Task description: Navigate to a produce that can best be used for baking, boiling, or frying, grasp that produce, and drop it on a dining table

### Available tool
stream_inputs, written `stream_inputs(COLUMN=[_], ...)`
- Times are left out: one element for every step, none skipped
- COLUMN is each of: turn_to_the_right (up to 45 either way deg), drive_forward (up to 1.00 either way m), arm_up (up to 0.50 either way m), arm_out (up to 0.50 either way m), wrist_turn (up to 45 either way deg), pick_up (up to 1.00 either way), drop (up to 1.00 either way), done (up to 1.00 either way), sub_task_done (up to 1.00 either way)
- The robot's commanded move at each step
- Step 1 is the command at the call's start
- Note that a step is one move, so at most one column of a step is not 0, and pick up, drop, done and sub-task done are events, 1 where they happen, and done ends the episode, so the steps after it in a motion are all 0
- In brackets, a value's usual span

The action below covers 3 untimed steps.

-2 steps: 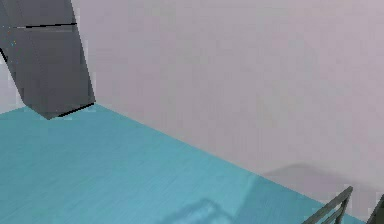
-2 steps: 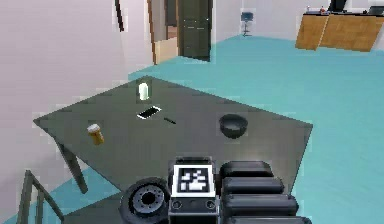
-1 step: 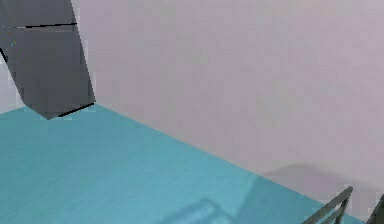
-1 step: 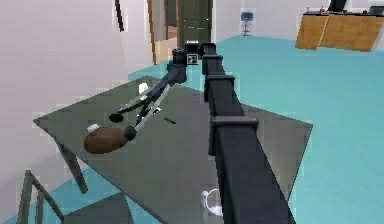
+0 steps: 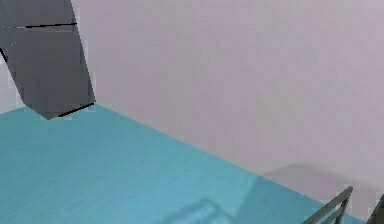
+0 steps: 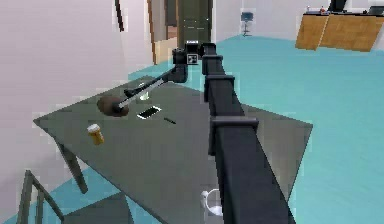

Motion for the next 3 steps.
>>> stream_inputs(turn_to_the_right=[0.0, 0.0, 0.0], drive_forward=[0.00, 0.00, 0.00], arm_up=[0.00, 0.00, -0.02], arm_out=[0.00, 0.00, 0.00], wrist_turn=[45.0, 9.0, 0.0], pick_up=[0.00, 0.00, 0.00], drop=[0.00, 0.00, 0.00], done=[0.00, 0.00, 0.00], sub_task_done=[0.00, 0.00, 0.00])
